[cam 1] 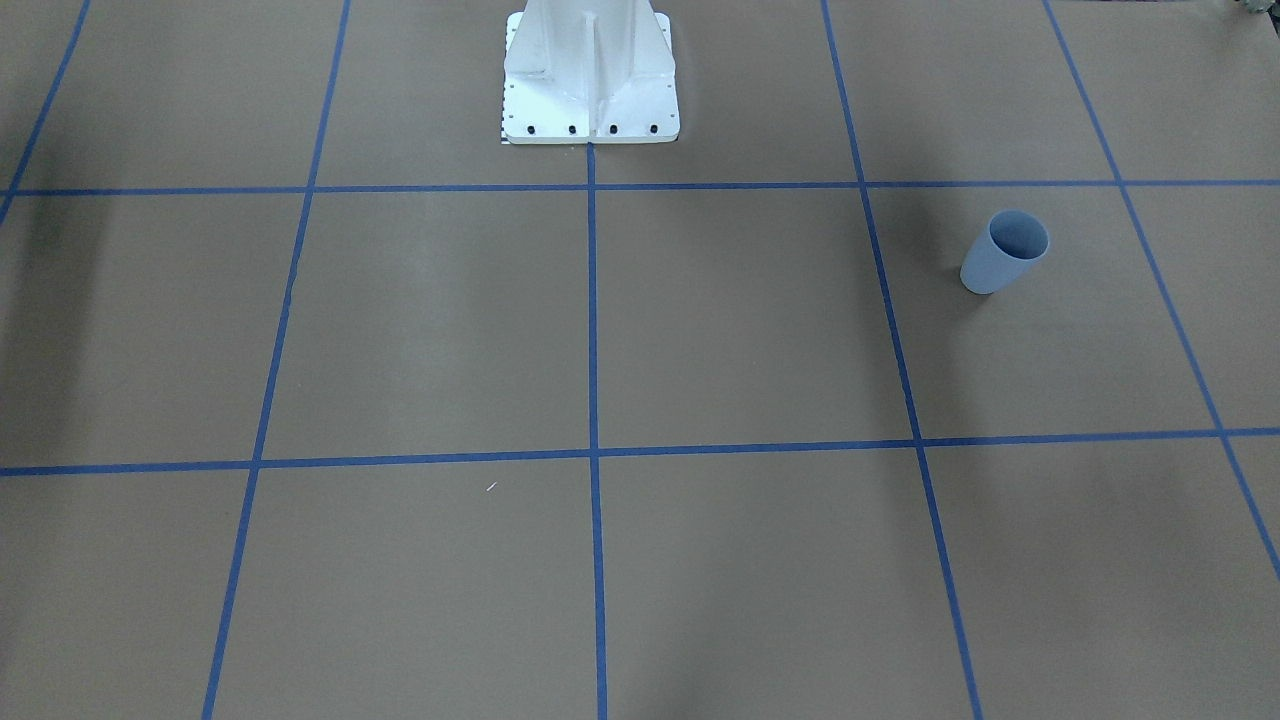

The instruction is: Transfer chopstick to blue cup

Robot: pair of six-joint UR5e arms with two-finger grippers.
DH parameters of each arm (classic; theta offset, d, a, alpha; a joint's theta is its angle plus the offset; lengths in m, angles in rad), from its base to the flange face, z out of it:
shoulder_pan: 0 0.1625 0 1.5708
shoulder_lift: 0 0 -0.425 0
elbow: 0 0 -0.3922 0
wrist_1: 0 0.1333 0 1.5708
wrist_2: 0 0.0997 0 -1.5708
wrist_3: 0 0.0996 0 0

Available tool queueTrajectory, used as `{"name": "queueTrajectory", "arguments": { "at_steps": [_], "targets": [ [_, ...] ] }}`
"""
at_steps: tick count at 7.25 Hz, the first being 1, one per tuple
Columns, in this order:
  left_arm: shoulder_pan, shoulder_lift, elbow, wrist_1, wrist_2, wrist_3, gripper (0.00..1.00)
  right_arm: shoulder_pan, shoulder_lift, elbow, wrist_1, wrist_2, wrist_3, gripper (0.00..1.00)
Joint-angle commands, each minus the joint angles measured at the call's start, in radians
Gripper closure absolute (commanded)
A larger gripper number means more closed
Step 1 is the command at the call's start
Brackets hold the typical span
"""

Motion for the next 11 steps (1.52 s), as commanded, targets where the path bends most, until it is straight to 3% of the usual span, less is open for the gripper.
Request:
{"name": "queueTrajectory", "arguments": {
  "at_steps": [1, 5, 7, 9, 10, 11],
  "targets": [
    [0.000, 0.001, 0.000, 0.000, 0.000, 0.000, 0.01, 0.000, -0.001, 0.003, 0.002, 0.016, 0.001, 0.00],
    [0.000, 0.002, -0.010, 0.002, 0.000, -0.003, 0.01, 0.000, -0.003, 0.005, 0.002, 0.022, 0.001, 0.00],
    [0.006, -0.019, -0.012, 0.002, -0.095, -0.011, 0.01, 0.000, -0.004, 0.006, 0.002, 0.043, 0.001, 0.00],
    [0.072, -0.019, -0.029, -0.011, -0.111, -0.014, 0.01, 0.000, -0.003, 0.006, 0.002, 0.051, 0.001, 0.00],
    [0.093, -0.004, -0.068, -0.020, -0.115, -0.059, 0.01, 0.000, -0.003, 0.008, 0.002, 0.051, 0.001, 0.00],
    [0.173, 0.023, -0.169, -0.018, -0.112, -0.271, 0.01, 0.000, -0.004, 0.012, 0.002, 0.057, 0.001, 0.00]
  ]
}}
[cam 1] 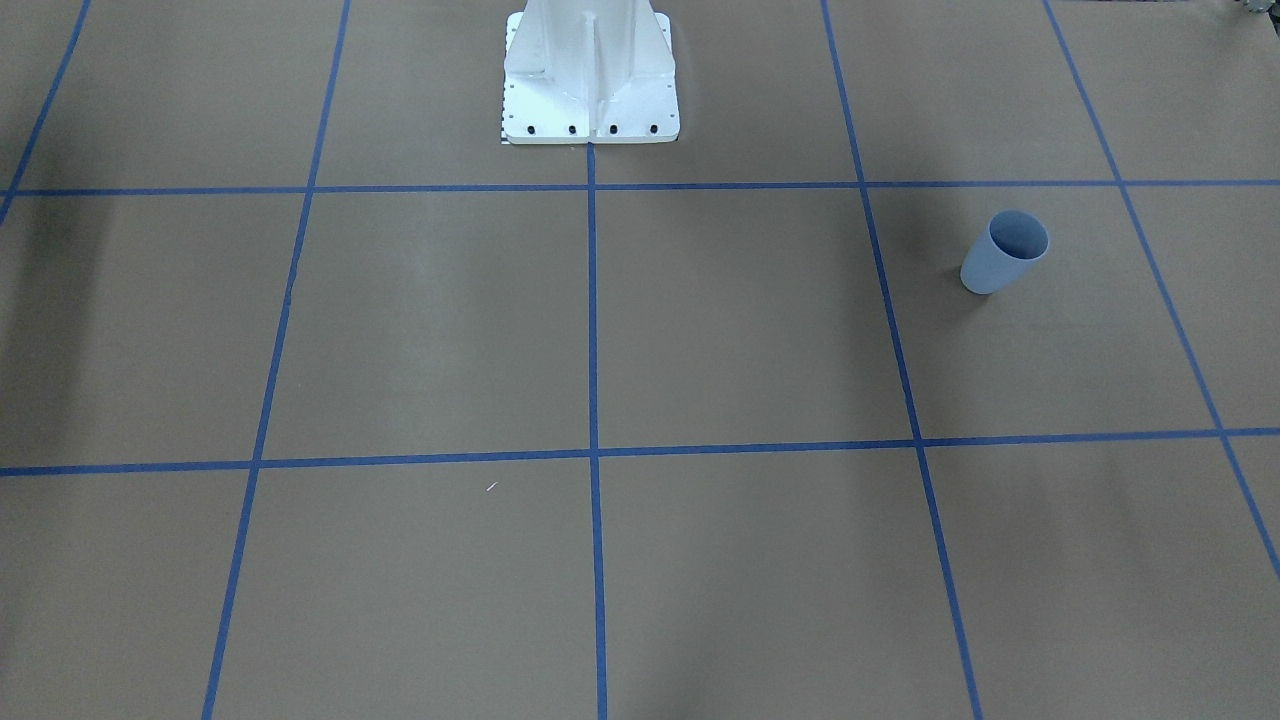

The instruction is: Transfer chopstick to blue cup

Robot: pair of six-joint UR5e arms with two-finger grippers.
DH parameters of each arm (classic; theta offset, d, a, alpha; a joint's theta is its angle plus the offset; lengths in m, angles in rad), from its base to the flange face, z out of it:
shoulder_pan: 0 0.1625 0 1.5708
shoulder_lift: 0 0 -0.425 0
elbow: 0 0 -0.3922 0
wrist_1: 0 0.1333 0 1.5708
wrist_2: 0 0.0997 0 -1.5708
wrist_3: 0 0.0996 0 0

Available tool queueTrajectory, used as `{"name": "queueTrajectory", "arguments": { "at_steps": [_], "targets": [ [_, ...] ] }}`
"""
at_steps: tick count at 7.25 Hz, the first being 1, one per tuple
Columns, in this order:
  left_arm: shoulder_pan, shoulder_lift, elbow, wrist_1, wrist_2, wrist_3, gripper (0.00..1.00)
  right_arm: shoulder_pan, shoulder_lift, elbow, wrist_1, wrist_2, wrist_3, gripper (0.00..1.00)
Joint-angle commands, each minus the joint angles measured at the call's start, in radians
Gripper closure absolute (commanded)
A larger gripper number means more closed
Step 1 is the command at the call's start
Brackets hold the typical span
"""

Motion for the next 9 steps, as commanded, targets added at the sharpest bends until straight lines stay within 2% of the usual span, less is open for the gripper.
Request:
{"name": "queueTrajectory", "arguments": {
  "at_steps": [1, 3, 4, 6, 9],
  "targets": [
    [0.154, 0.048, -0.163, -0.031, 0.007, -0.346, 0.01, 0.000, -0.003, 0.004, 0.000, 0.016, -0.001, 0.00],
    [0.267, 0.130, -0.167, -0.292, 0.029, -0.575, 0.02, 0.000, -0.003, 0.005, 0.000, 0.017, -0.001, 0.00],
    [0.315, 0.152, -0.167, -0.359, 0.053, -0.640, 0.02, 0.000, -0.003, 0.005, 0.000, 0.018, -0.001, 0.00],
    [0.404, 0.154, -0.164, -0.370, 0.055, -0.671, 0.02, 0.000, -0.004, 0.004, 0.000, 0.018, 0.000, 0.00],
    [0.458, 0.158, -0.135, -0.368, 0.055, -0.670, 0.02, 0.000, -0.004, 0.005, 0.000, 0.018, -0.001, 0.00]
  ]
}}
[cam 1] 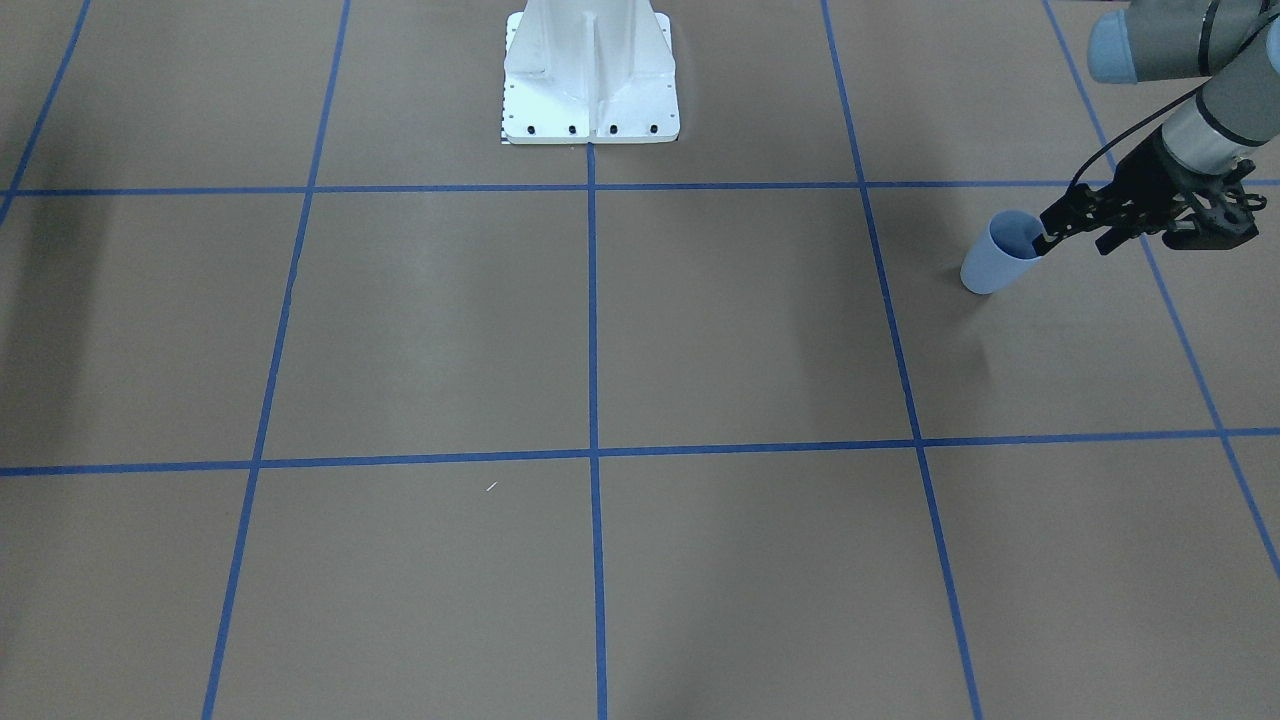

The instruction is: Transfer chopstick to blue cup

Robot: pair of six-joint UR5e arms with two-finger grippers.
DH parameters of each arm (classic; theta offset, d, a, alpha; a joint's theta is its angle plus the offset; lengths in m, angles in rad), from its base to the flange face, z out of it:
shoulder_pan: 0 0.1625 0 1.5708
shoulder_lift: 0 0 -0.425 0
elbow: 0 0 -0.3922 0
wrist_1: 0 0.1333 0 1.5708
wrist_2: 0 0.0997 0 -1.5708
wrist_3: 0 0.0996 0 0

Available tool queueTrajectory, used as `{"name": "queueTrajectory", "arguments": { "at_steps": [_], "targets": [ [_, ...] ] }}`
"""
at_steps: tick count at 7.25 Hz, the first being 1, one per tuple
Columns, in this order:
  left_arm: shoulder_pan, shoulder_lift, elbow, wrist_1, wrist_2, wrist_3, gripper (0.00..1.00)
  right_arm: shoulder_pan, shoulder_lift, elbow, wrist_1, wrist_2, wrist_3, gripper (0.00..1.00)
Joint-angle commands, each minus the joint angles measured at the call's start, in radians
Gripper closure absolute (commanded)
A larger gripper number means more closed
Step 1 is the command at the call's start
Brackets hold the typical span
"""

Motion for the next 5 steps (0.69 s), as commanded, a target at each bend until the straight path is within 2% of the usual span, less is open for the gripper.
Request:
{"name": "queueTrajectory", "arguments": {
  "at_steps": [1, 5],
  "targets": [
    [0.020, 0.011, 0.014, 0.000, -0.001, 0.000, 0.02, 0.000, -0.002, 0.001, 0.000, 0.000, -0.001, 0.00],
    [0.063, 0.015, 0.029, 0.001, -0.011, -0.006, 0.02, 0.000, -0.002, -0.002, -0.002, -0.003, -0.001, 0.00]
  ]
}}
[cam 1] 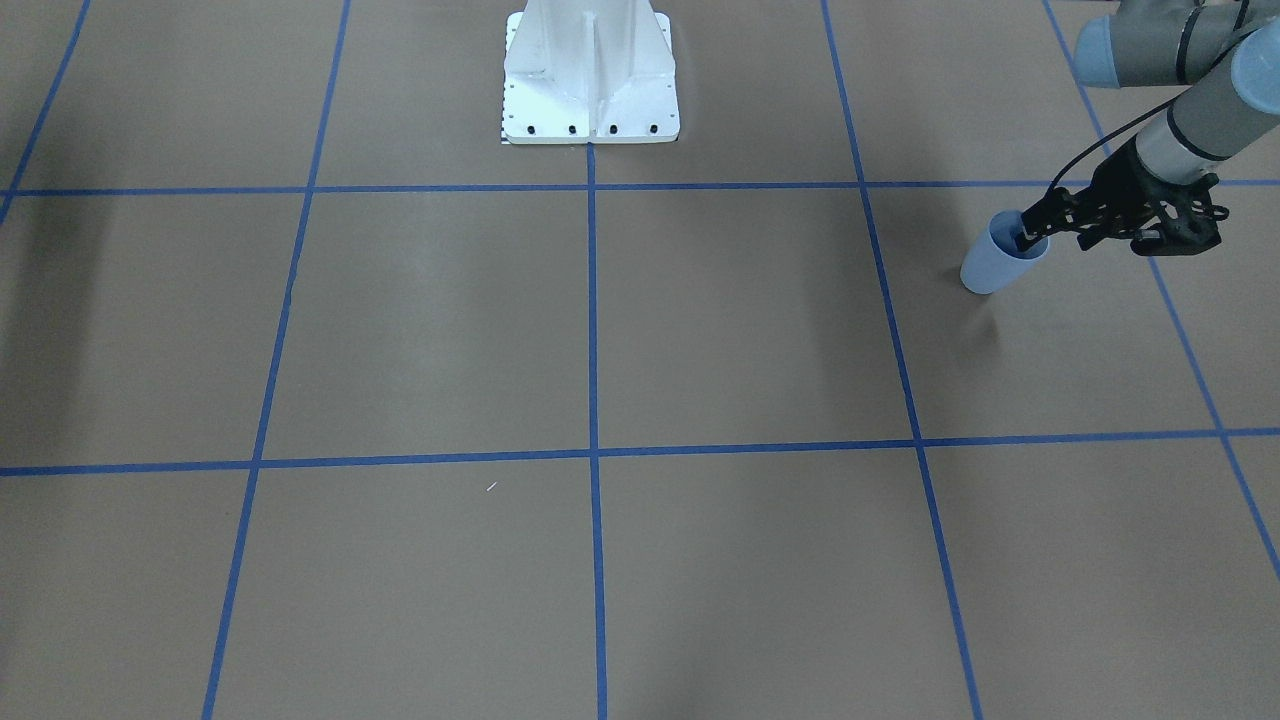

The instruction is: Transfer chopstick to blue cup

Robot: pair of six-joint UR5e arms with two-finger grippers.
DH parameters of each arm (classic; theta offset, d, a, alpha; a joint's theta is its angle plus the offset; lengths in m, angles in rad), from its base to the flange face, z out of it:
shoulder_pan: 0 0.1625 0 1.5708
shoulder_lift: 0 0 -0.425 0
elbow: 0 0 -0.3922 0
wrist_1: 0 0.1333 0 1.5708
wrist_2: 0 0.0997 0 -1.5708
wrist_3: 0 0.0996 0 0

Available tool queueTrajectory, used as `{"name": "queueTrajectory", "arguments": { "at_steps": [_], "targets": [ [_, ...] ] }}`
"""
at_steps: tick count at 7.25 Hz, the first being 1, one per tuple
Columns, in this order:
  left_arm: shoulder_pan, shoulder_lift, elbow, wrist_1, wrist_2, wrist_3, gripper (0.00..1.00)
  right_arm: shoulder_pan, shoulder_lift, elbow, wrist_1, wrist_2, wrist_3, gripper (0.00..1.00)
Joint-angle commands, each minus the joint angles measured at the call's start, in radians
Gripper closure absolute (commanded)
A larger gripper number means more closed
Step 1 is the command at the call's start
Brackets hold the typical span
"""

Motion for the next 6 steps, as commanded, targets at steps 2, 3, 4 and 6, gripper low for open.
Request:
{"name": "queueTrajectory", "arguments": {
  "at_steps": [2, 3, 4, 6],
  "targets": [
    [0.019, 0.000, 0.020, -0.001, -0.004, -0.001, 0.32, 0.000, -0.002, 0.001, 0.000, 0.000, 0.000, 0.00],
    [0.021, 0.000, 0.020, -0.001, -0.004, -0.001, 0.74, 0.000, -0.003, 0.001, 0.000, 0.000, 0.000, 0.00],
    [0.021, -0.002, 0.019, 0.002, -0.006, -0.021, 1.00, 0.000, -0.003, 0.001, 0.000, 0.000, 0.000, 0.00],
    [0.019, 0.000, 0.003, -0.003, -0.006, -0.072, 1.00, 0.000, -0.002, -0.001, 0.000, 0.000, 0.000, 0.00]
  ]
}}
